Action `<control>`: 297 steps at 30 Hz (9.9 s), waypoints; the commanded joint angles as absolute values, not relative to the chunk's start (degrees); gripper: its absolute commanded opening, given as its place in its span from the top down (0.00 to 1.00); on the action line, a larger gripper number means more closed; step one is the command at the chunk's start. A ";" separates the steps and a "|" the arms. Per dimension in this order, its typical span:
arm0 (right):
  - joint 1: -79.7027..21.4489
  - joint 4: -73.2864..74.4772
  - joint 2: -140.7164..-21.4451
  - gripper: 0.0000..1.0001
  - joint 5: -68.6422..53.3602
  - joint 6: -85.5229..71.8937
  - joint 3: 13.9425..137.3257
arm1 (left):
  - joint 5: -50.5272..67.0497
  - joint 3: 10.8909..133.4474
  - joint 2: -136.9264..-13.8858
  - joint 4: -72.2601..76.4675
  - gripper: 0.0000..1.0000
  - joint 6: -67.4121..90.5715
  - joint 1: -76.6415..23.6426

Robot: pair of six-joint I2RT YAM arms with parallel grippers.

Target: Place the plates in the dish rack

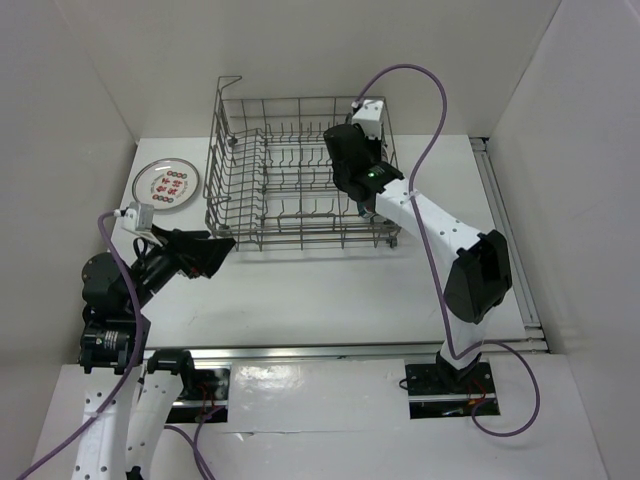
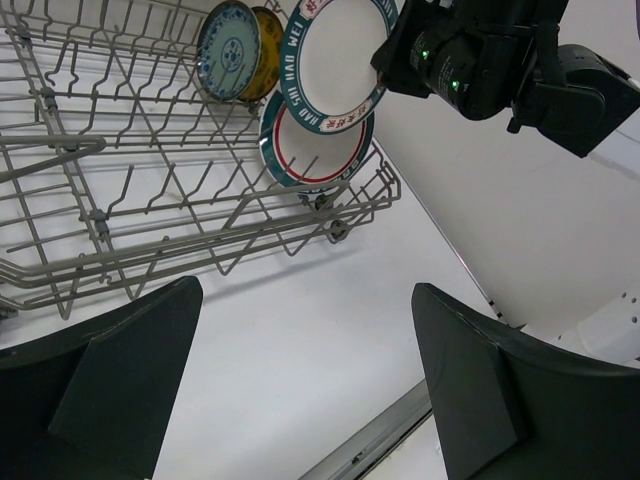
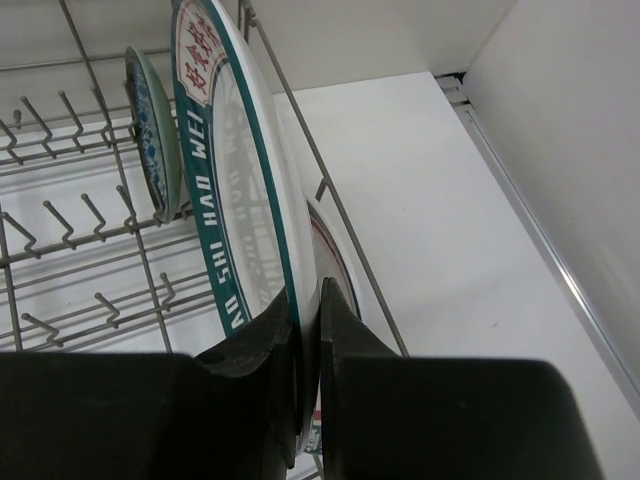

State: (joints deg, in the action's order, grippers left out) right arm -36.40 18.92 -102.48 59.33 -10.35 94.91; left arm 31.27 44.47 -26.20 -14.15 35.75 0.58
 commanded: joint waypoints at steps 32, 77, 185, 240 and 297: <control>-39.37 18.28 -97.48 0.23 53.88 -19.07 84.29 | 3.26 50.71 -31.99 -32.51 0.00 39.64 0.44; -105.73 -0.18 -74.97 0.00 88.07 14.24 78.40 | 12.48 20.13 -87.52 49.46 0.00 75.23 26.02; -81.84 -2.20 -55.10 0.00 42.65 7.37 72.49 | -18.34 93.44 -67.09 -16.52 1.00 23.91 5.36; -14.85 -26.18 -83.67 0.00 -52.12 -27.85 75.86 | 39.55 57.04 -42.80 -5.01 1.00 31.47 4.83; -44.22 14.50 -105.10 1.00 71.64 -13.10 99.14 | 34.37 46.93 -29.89 -22.41 0.00 26.54 2.72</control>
